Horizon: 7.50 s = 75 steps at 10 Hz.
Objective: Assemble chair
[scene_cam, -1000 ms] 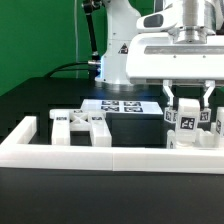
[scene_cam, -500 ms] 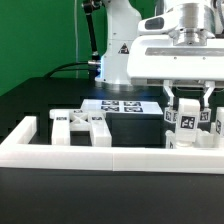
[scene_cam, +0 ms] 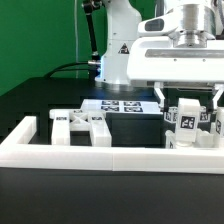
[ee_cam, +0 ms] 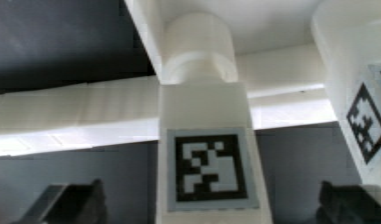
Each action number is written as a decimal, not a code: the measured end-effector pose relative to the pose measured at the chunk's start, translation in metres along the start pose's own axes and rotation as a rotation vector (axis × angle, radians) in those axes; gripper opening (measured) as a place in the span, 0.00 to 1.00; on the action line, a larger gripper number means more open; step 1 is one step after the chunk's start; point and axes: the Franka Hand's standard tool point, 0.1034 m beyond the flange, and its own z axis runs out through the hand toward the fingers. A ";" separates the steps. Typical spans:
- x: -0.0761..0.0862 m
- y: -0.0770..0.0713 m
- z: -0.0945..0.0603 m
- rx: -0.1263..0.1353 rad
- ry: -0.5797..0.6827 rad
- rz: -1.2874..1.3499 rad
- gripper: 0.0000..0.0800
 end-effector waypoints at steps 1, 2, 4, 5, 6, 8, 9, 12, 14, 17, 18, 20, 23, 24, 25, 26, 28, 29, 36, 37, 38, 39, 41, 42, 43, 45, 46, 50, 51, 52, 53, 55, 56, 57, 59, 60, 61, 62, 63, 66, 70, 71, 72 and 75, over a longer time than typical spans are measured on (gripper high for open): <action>0.000 0.000 0.000 0.000 0.000 0.000 0.80; 0.001 0.003 0.000 -0.002 -0.004 -0.006 0.80; 0.010 0.009 -0.005 -0.002 -0.013 -0.010 0.81; 0.018 0.010 -0.010 0.003 -0.023 -0.008 0.81; 0.024 0.011 -0.014 0.006 -0.023 -0.002 0.81; 0.033 0.014 -0.021 0.016 -0.060 0.015 0.81; 0.031 0.014 -0.021 0.015 -0.056 0.013 0.81; 0.023 0.018 -0.013 0.022 -0.207 0.025 0.81; 0.020 0.016 -0.009 0.037 -0.371 0.041 0.81; 0.014 0.010 -0.007 0.040 -0.557 0.052 0.81; 0.014 0.009 -0.005 0.039 -0.551 0.051 0.81; 0.014 0.009 0.000 0.036 -0.553 0.048 0.81; 0.019 0.008 0.004 0.033 -0.547 0.012 0.81; 0.021 0.007 0.005 0.033 -0.543 0.008 0.66; 0.020 0.008 0.005 0.032 -0.544 0.009 0.49; 0.020 0.008 0.006 0.032 -0.544 0.009 0.36; 0.020 0.008 0.006 0.024 -0.544 0.039 0.36; 0.020 0.008 0.006 0.024 -0.544 0.040 0.36; 0.016 0.004 0.004 -0.164 -0.472 0.727 0.36; 0.016 0.004 0.004 -0.182 -0.457 0.826 0.36; 0.015 0.005 0.004 -0.213 -0.449 0.964 0.36; 0.015 0.005 0.004 -0.225 -0.446 1.017 0.36; 0.014 0.006 0.004 -0.261 -0.437 1.201 0.36; 0.014 0.006 0.004 -0.278 -0.434 1.287 0.36; 0.014 0.007 0.004 -0.289 -0.432 1.340 0.36; 0.013 0.007 0.005 -0.284 -0.435 1.312 0.40; 0.013 0.007 0.005 -0.276 -0.438 1.282 0.62; 0.014 0.007 0.004 -0.199 -0.461 0.972 0.81; 0.015 0.007 0.004 -0.175 -0.465 0.880 0.81; 0.015 0.008 0.005 -0.156 -0.464 0.808 0.81; 0.016 0.008 0.005 -0.128 -0.458 0.702 0.81; 0.014 0.006 0.005 -0.080 -0.464 0.502 0.81; 0.014 0.006 0.005 -0.062 -0.466 0.413 0.81; 0.014 0.007 0.005 -0.050 -0.465 0.352 0.81; 0.013 0.008 0.006 -0.019 -0.461 0.206 0.81; 0.013 0.009 0.006 -0.007 -0.460 0.153 0.81; 0.014 0.010 0.006 0.001 -0.460 0.112 0.81; 0.014 0.010 0.006 0.013 -0.459 0.033 0.81; 0.014 0.011 0.006 0.018 -0.459 -0.009 0.81; 0.014 0.011 0.007 0.017 -0.459 -0.007 0.41; 0.014 0.011 0.007 0.009 -0.459 0.025 0.36; 0.014 0.011 0.007 0.003 -0.460 0.056 0.36; 0.013 0.011 0.007 -0.020 -0.460 0.157 0.36; 0.015 0.012 0.009 -0.071 -0.453 0.389 0.36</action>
Offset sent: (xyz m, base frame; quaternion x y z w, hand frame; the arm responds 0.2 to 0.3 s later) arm 0.0051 -0.0100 0.0207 0.0141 -0.0284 -0.0143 0.9994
